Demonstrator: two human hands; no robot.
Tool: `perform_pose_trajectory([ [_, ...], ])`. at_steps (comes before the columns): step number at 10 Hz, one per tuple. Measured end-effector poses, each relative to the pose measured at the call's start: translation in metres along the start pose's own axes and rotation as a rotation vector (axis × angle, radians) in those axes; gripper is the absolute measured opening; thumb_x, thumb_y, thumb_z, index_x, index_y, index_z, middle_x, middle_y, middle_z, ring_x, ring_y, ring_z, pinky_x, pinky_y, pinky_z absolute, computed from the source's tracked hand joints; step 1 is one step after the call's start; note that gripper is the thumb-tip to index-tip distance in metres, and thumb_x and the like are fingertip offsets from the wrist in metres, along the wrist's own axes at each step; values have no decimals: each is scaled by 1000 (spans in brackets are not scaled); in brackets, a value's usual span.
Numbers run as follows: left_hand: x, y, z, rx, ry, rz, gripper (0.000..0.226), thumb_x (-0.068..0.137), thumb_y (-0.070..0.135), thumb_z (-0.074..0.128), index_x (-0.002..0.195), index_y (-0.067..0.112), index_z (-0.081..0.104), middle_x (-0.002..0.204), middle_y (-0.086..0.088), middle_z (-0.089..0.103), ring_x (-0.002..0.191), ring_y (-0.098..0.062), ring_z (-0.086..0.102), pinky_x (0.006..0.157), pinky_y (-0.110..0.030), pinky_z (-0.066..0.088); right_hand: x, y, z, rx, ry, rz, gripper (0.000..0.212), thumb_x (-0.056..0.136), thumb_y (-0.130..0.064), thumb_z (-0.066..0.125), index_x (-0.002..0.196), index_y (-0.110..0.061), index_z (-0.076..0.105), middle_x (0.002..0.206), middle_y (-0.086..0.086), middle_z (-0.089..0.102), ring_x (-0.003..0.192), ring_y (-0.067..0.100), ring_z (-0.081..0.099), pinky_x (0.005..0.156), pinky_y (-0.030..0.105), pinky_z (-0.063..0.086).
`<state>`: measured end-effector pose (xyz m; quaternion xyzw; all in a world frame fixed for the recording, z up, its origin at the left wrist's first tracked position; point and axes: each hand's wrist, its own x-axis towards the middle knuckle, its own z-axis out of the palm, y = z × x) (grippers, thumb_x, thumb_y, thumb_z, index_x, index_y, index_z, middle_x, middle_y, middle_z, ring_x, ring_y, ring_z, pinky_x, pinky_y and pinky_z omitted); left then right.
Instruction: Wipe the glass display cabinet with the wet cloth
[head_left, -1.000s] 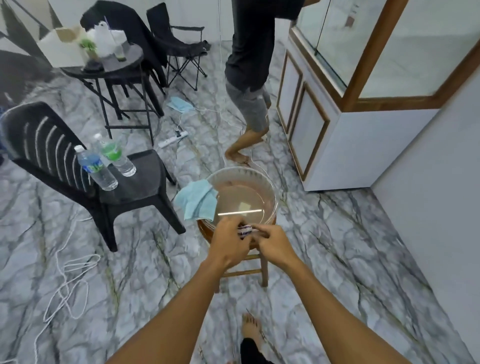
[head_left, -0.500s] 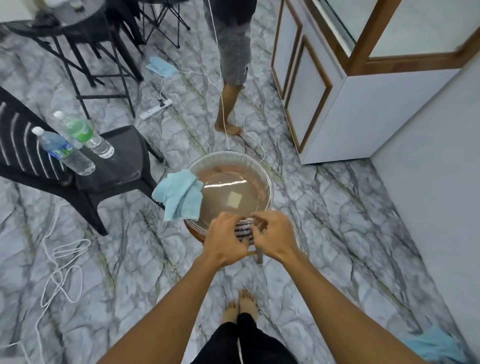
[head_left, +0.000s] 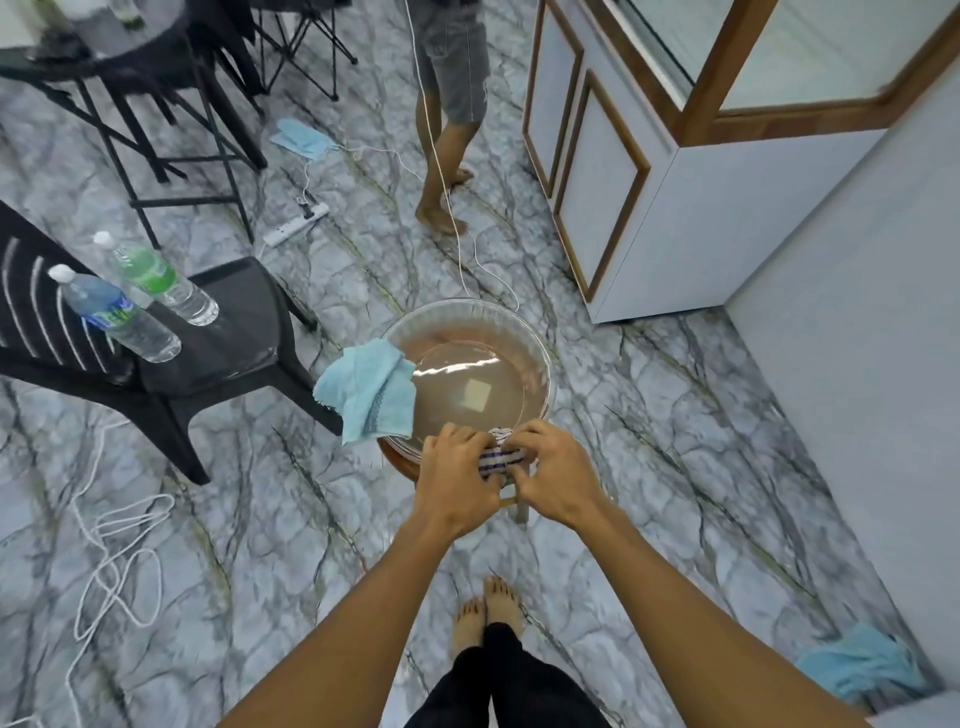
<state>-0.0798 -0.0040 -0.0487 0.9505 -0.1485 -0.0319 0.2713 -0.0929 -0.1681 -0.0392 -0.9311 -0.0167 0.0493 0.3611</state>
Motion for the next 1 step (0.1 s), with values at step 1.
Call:
perform_pose_trajectory([
  [1, -5, -4, -1, -26, 94, 28, 34, 69, 25, 84, 100, 16, 73, 96, 5, 68, 97, -21, 57, 86, -37, 39, -4, -2, 4, 24, 58, -18, 27, 80, -10, 73, 106, -18, 76, 103, -7, 66, 85, 11, 60, 77, 33, 56],
])
